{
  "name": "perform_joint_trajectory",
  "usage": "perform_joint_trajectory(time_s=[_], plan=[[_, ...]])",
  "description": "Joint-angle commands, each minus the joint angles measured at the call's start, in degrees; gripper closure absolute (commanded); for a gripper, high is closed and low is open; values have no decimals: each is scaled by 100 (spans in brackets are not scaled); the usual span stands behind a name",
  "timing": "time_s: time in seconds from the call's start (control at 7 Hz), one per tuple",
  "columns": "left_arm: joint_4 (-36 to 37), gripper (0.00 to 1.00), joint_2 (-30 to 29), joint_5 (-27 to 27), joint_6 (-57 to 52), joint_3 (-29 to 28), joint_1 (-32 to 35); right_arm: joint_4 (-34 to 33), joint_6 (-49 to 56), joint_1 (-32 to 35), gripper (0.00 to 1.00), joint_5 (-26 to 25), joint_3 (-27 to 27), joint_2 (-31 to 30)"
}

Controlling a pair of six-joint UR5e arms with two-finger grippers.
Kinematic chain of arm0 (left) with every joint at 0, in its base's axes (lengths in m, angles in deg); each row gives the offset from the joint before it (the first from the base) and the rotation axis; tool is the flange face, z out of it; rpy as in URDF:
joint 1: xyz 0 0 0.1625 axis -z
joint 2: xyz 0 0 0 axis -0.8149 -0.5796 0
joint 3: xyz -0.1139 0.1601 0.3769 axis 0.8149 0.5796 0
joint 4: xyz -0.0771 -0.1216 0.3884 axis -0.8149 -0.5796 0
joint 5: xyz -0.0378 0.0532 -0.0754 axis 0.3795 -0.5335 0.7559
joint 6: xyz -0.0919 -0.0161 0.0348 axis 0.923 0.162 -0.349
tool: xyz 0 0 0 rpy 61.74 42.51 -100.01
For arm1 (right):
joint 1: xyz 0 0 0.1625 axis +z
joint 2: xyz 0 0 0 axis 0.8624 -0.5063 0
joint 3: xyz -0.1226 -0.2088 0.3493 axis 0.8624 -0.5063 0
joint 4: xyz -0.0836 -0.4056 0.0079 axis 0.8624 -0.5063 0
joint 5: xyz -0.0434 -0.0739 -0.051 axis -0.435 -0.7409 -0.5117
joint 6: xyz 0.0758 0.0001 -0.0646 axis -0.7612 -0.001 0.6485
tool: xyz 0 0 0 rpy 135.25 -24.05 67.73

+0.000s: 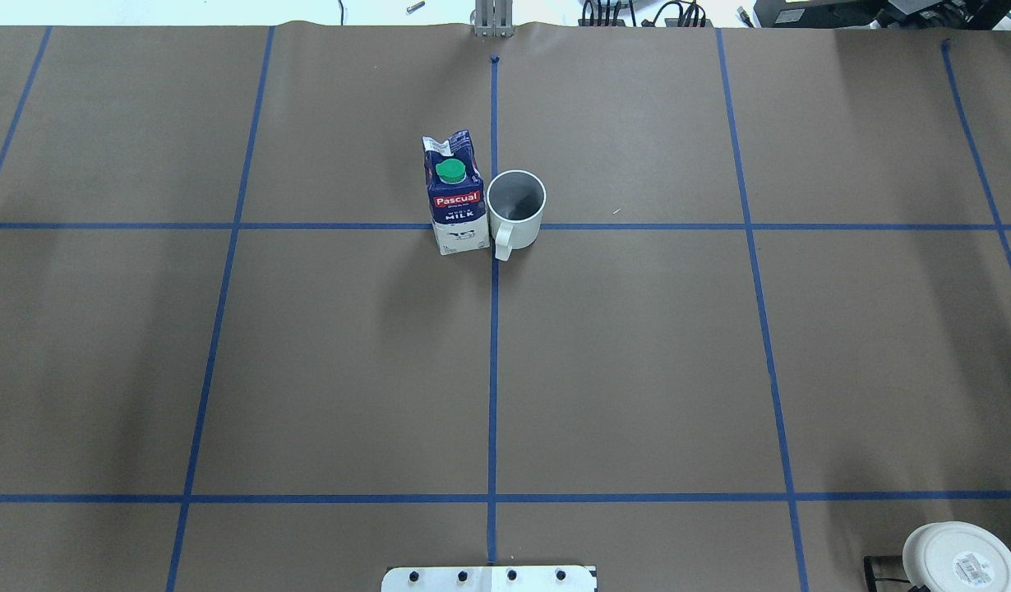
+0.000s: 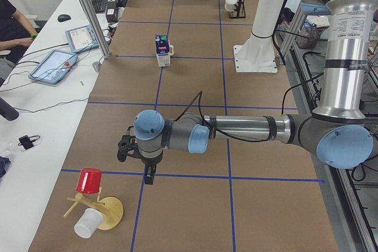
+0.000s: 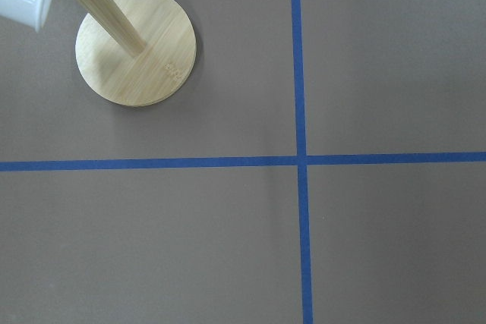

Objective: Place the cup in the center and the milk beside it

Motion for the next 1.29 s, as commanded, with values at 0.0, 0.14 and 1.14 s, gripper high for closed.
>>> perform_joint_trajectory(time_s=[0.0, 0.14, 1.14], plan=[[7, 2, -3, -11, 7, 7, 0, -399, 588, 54, 0, -191, 24, 25], [7, 2, -11, -11, 7, -2, 0, -522, 714, 89, 0, -280, 50, 25], [-37, 2, -3, -2, 25, -81, -9, -857, 707, 90, 0, -167, 454, -107]])
